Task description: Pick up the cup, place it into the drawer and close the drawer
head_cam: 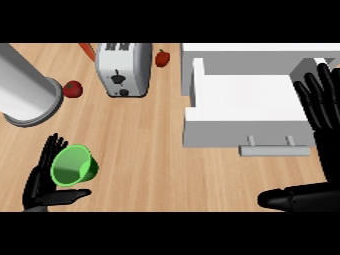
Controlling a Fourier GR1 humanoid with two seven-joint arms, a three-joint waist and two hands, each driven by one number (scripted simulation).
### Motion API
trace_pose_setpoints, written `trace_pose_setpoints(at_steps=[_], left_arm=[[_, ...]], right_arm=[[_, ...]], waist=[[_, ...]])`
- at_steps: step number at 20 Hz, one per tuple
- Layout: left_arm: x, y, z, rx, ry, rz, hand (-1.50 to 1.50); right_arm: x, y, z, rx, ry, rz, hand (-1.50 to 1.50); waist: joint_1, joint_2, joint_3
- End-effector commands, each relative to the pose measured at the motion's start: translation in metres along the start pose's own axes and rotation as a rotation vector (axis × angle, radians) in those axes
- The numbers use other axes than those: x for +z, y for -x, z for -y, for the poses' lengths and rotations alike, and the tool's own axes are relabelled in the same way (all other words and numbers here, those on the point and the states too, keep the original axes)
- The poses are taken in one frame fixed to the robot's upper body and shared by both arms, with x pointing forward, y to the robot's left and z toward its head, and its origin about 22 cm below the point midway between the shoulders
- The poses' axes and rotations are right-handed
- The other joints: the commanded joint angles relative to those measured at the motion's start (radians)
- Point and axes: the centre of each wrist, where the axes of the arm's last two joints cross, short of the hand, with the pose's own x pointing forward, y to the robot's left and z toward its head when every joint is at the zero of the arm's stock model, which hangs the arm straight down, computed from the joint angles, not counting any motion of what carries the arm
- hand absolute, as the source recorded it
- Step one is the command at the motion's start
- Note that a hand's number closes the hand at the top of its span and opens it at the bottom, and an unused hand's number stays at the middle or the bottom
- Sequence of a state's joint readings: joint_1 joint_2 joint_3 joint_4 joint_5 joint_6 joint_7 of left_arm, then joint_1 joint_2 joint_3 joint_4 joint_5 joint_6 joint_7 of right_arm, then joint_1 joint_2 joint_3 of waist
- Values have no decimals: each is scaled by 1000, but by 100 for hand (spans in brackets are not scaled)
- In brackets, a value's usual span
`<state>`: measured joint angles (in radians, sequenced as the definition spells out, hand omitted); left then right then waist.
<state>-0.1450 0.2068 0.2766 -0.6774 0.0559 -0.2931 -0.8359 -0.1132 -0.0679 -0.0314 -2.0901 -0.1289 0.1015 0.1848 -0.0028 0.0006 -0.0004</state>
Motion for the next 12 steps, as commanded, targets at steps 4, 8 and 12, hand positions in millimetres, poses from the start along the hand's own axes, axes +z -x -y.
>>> trace_pose_setpoints(at_steps=[4,8,12], left_arm=[[-23,0,23,67,18,18,-150],[0,6,20,95,4,15,-150],[-27,4,15,122,26,37,-150]], right_arm=[[4,-14,-14,0,-6,6,-150],[-14,5,6,3,-16,-2,-150],[7,-2,12,7,-29,8,-150]], waist=[[2,-1,0],[7,-1,1],[-1,0,0]])
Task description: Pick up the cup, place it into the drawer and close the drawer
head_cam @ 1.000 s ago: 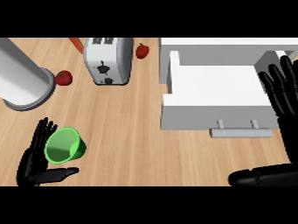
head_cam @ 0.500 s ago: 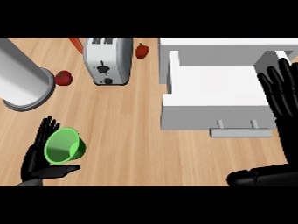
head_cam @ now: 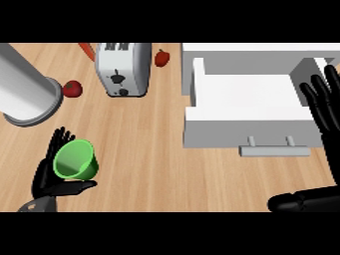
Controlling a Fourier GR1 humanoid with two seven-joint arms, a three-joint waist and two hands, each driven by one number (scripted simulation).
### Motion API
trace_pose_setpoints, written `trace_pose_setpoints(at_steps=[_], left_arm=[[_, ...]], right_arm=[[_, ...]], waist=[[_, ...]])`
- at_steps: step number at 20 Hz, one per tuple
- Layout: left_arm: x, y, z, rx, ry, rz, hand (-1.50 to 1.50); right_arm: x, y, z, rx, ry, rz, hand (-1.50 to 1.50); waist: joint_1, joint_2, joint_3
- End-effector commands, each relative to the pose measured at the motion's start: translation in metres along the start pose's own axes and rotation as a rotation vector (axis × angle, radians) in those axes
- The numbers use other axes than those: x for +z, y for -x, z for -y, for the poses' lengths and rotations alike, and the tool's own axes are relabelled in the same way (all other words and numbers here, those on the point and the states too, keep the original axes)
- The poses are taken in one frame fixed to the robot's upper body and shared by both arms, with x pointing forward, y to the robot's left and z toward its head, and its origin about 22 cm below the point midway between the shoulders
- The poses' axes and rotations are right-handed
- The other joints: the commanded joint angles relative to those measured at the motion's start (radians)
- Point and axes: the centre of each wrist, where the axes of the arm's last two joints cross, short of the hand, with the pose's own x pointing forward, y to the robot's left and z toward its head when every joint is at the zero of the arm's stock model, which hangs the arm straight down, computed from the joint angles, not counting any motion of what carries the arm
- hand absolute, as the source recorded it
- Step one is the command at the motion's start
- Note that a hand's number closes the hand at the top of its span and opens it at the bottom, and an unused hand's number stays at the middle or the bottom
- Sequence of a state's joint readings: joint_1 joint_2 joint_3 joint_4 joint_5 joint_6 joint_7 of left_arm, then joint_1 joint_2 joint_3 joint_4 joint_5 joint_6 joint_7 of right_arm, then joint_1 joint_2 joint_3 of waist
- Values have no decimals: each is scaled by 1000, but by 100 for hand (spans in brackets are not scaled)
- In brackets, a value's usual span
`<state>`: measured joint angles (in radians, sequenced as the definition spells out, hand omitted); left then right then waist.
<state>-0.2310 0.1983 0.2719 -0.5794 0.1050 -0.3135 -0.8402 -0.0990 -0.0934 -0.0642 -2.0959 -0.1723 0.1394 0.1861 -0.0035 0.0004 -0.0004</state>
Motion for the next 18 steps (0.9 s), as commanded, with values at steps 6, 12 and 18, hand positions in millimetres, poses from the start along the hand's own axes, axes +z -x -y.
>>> trace_pose_setpoints(at_steps=[6,12,18], left_arm=[[16,16,4,188,86,25,-150],[2,14,16,236,135,40,150],[-2,8,14,186,126,137,150]], right_arm=[[9,-1,-10,11,-3,2,-150],[12,-3,-8,-14,1,-13,-150],[-5,-6,1,-3,17,16,-150]], waist=[[-6,2,-1],[-3,0,0],[2,0,0]])
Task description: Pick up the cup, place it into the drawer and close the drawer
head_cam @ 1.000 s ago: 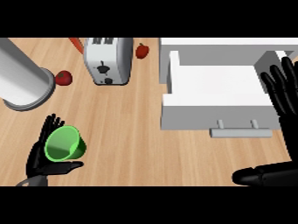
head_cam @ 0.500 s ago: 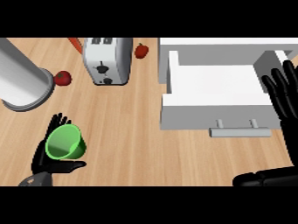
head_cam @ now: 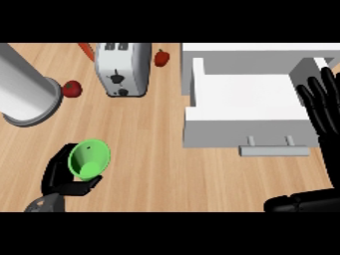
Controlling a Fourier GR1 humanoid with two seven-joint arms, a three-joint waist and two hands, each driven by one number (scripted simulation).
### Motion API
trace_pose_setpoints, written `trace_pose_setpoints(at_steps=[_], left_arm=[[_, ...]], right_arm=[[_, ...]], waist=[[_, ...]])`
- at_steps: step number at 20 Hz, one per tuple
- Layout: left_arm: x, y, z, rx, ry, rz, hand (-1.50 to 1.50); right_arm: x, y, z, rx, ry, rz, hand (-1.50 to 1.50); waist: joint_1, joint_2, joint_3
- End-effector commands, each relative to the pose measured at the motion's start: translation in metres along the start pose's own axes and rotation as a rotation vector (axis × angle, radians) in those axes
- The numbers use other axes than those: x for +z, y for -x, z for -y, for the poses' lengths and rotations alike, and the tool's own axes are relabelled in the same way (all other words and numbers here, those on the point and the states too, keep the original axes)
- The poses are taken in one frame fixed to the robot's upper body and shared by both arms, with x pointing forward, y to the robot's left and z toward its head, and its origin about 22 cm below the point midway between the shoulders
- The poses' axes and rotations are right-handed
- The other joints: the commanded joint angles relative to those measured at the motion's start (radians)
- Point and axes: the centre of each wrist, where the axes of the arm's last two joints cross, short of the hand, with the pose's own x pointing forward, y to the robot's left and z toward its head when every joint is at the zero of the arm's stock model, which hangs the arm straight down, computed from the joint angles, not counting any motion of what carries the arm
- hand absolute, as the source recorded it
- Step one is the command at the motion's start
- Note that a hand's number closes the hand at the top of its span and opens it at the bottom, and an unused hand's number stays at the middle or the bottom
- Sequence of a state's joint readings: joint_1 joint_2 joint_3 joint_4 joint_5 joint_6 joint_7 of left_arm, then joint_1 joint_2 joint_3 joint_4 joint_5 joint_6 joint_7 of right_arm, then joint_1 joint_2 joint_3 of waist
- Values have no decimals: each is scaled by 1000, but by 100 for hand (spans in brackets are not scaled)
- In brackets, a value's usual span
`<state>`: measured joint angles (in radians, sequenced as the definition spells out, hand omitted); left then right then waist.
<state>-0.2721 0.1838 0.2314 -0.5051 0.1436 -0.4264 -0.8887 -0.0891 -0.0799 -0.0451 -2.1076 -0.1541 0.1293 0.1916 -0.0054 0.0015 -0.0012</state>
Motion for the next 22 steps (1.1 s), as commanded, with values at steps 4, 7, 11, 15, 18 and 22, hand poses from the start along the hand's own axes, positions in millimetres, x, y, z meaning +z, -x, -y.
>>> trace_pose_setpoints(at_steps=[4,7,11,15,18,22], left_arm=[[-12,-3,1,8,-48,188,150],[-16,10,24,-12,-127,205,150],[-44,-15,12,-46,-129,275,150],[-40,-19,13,11,-85,335,150],[-50,-33,40,37,24,343,150],[-76,-54,79,-2,116,359,150]], right_arm=[[-5,-1,3,6,5,6,-150],[-6,-6,1,5,-1,8,-150],[-17,2,4,18,4,7,-150],[-9,-4,5,1,3,0,-150],[5,2,5,12,32,-21,-150],[-5,-3,4,14,22,-2,-150]], waist=[[-2,1,0],[-2,1,0],[2,1,0],[4,-1,1],[13,-7,2],[15,-6,2]])
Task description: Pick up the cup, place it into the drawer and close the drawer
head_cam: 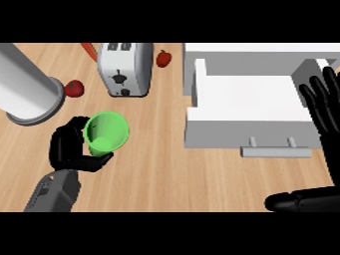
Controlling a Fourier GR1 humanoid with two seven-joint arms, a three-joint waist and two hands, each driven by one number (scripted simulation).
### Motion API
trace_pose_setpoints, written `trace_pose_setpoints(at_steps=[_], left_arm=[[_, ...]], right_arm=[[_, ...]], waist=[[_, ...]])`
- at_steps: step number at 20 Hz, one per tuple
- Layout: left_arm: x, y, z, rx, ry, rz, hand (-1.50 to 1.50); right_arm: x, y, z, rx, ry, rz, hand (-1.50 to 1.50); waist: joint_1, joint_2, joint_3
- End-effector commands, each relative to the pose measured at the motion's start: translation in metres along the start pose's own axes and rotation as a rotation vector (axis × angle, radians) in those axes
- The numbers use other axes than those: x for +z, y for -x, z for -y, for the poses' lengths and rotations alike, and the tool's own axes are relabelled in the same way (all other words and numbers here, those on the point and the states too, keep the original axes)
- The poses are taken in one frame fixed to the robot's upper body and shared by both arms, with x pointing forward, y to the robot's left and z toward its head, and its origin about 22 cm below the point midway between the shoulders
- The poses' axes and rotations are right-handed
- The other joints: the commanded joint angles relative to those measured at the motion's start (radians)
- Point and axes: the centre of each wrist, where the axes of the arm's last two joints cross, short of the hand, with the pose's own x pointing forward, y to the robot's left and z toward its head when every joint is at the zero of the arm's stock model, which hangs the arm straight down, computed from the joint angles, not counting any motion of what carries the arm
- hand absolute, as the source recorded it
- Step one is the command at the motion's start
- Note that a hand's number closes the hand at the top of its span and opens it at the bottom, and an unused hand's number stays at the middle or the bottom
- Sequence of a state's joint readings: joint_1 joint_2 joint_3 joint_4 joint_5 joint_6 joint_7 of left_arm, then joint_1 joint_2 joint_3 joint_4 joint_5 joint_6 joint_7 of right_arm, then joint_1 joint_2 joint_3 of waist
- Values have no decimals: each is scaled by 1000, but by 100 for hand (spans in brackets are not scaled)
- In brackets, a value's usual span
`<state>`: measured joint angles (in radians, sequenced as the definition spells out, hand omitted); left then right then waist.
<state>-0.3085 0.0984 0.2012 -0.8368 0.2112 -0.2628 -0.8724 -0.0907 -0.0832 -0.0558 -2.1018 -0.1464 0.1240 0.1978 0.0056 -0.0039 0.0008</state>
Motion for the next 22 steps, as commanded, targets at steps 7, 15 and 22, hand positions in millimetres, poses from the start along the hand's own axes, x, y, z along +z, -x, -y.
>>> trace_pose_setpoints(at_steps=[7,15,22], left_arm=[[-66,-69,73,75,148,33,150],[-114,-96,136,71,179,60,150],[-168,-135,188,19,200,61,150]], right_arm=[[1,4,10,-17,9,-11,-150],[-5,7,16,12,13,-7,-150],[2,5,11,18,-6,9,-150]], waist=[[-2,1,0],[-10,4,-1],[-15,4,-1]])
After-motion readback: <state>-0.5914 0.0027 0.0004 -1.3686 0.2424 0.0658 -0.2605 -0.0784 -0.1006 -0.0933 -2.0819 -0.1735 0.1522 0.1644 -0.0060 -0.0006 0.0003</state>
